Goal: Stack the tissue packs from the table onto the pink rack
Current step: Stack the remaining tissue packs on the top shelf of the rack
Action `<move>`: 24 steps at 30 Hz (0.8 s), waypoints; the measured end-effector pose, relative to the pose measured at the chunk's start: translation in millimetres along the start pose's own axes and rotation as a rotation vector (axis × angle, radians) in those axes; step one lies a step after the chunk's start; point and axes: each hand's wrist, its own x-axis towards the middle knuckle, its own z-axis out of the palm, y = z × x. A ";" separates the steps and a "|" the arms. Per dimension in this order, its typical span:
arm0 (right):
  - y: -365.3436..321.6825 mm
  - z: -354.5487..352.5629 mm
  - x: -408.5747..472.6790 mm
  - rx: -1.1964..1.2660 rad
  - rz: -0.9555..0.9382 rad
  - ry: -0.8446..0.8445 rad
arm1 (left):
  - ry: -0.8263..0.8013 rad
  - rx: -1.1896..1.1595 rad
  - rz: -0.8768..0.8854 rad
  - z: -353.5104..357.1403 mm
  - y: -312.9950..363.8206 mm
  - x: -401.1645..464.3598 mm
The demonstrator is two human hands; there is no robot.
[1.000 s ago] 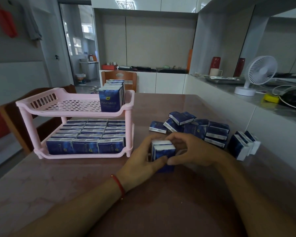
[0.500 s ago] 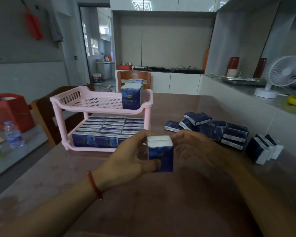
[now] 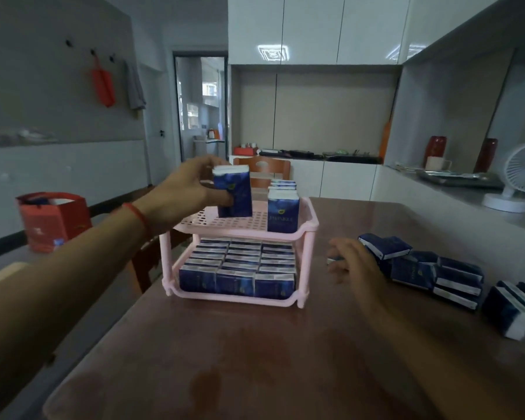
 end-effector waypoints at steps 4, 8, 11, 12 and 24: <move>18.7 14.2 0.4 0.040 0.048 0.126 | -0.102 0.087 -0.117 11.2 -12.1 55.3; 55.4 8.1 10.4 -0.022 0.179 0.132 | -0.125 0.200 -0.181 25.3 -26.7 95.1; 66.8 -0.4 14.8 -0.025 0.286 0.107 | -0.142 0.162 -0.233 32.2 -35.1 110.3; 66.7 -0.9 13.2 -0.023 0.262 0.101 | -0.152 0.136 -0.241 34.0 -37.1 112.2; 58.4 2.5 1.0 0.005 0.159 0.034 | -0.236 0.006 -0.247 42.1 -52.6 118.0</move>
